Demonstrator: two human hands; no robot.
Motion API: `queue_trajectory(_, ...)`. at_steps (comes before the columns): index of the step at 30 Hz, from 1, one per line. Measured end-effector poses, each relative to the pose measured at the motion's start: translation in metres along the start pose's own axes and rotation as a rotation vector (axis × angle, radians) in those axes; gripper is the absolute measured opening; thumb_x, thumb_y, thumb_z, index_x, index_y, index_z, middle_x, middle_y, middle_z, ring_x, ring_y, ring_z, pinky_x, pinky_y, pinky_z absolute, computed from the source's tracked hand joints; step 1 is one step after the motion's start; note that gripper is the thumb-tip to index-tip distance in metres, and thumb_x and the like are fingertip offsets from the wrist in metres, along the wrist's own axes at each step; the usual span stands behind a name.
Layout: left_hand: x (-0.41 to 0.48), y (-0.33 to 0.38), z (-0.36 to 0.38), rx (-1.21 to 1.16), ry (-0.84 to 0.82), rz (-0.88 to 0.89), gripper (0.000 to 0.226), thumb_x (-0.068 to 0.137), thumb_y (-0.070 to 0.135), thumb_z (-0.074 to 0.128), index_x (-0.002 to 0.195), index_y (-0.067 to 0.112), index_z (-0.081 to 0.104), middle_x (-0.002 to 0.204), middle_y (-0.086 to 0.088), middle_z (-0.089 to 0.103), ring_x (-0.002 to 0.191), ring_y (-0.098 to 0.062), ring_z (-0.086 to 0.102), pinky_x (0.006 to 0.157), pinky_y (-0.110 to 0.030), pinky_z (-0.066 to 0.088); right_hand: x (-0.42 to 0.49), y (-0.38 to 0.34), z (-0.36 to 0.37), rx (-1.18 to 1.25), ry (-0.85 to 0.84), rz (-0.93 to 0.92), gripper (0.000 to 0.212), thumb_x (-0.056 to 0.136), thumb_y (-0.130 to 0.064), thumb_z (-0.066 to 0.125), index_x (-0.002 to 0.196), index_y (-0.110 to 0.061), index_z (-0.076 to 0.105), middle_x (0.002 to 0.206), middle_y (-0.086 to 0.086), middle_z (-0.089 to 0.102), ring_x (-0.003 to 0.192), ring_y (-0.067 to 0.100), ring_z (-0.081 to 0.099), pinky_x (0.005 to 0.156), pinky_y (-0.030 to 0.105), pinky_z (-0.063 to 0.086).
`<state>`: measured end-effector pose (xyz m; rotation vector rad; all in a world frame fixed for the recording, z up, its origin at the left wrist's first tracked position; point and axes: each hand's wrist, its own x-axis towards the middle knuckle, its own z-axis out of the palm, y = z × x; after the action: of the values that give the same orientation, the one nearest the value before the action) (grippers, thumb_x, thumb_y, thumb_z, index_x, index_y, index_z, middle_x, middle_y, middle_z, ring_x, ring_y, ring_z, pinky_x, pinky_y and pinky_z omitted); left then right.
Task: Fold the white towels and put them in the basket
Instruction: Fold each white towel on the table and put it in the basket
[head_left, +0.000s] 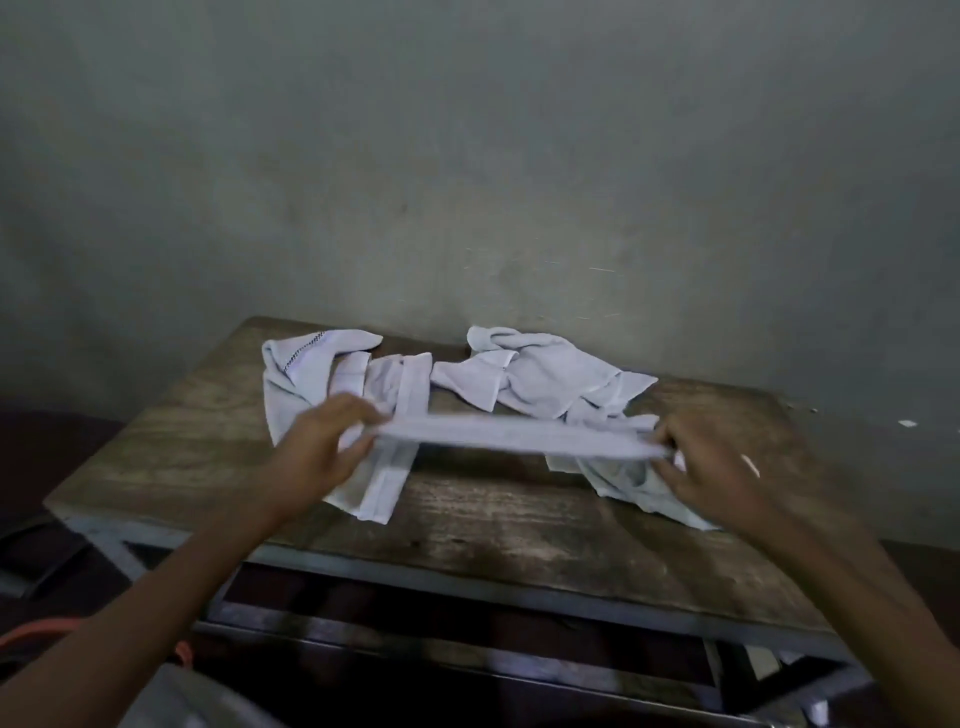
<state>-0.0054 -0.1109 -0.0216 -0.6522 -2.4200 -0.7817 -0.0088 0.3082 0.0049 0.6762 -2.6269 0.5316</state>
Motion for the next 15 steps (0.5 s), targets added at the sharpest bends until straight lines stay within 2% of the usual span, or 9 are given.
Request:
queue_trajectory(3, -0.057, -0.008, 0.029, -0.104, -0.150, -0.028, 0.022, 0.086, 0.030, 0.057, 0.093, 0.013, 0.070, 0.089, 0.003, 0.066, 0.084, -0.001, 0.061, 0.071, -0.027, 0.051, -0.050, 0.012, 0.035, 0.042, -0.146, -0.014, 0.013, 0.078, -0.024, 0.051, 0.078, -0.032, 0.041, 0.076, -0.012, 0.049, 0.070, 0.009, 0.045, 0.058, 0.037, 0.038)
queue_trajectory(6, -0.084, -0.012, 0.042, -0.133, -0.220, -0.046, 0.013, 0.082, 0.023, 0.060, 0.092, 0.018, 0.067, 0.088, 0.003, 0.065, 0.081, -0.004, 0.062, 0.069, -0.026, 0.051, -0.082, 0.014, 0.058, 0.077, -0.222, 0.003, 0.009, 0.083, -0.032, 0.048, 0.079, -0.034, 0.040, 0.078, -0.014, 0.048, 0.073, 0.004, 0.042, 0.063, 0.033, 0.036)
queue_trajectory(10, -0.091, -0.014, 0.047, -0.140, -0.238, -0.087, 0.016, 0.076, 0.010, 0.065, 0.089, 0.019, 0.063, 0.087, 0.002, 0.061, 0.075, -0.008, 0.061, 0.068, -0.025, 0.050, -0.091, 0.012, 0.068, 0.149, -0.254, 0.006, 0.010, 0.081, -0.023, 0.051, 0.078, -0.030, 0.044, 0.079, -0.013, 0.048, 0.076, 0.002, 0.043, 0.065, 0.022, 0.033)
queue_trajectory(12, -0.092, -0.013, 0.049, -0.134, -0.235, -0.095, 0.026, 0.071, 0.003, 0.068, 0.088, 0.020, 0.061, 0.085, 0.002, 0.059, 0.071, -0.007, 0.058, 0.066, -0.024, 0.048, -0.090, 0.009, 0.069, 0.171, -0.247, 0.038, 0.014, 0.080, -0.024, 0.051, 0.078, -0.035, 0.042, 0.078, -0.015, 0.048, 0.076, -0.003, 0.043, 0.065, 0.021, 0.032)
queue_trajectory(15, -0.092, -0.011, 0.050, -0.084, -0.229, -0.111, 0.027, 0.066, 0.003, 0.069, 0.086, 0.020, 0.061, 0.083, 0.005, 0.058, 0.066, -0.003, 0.054, 0.062, -0.027, 0.048, -0.090, 0.008, 0.070, 0.196, -0.231, 0.082, 0.022, 0.080, -0.024, 0.055, 0.079, -0.041, 0.041, 0.079, -0.015, 0.051, 0.075, -0.002, 0.047, 0.065, 0.026, 0.039)
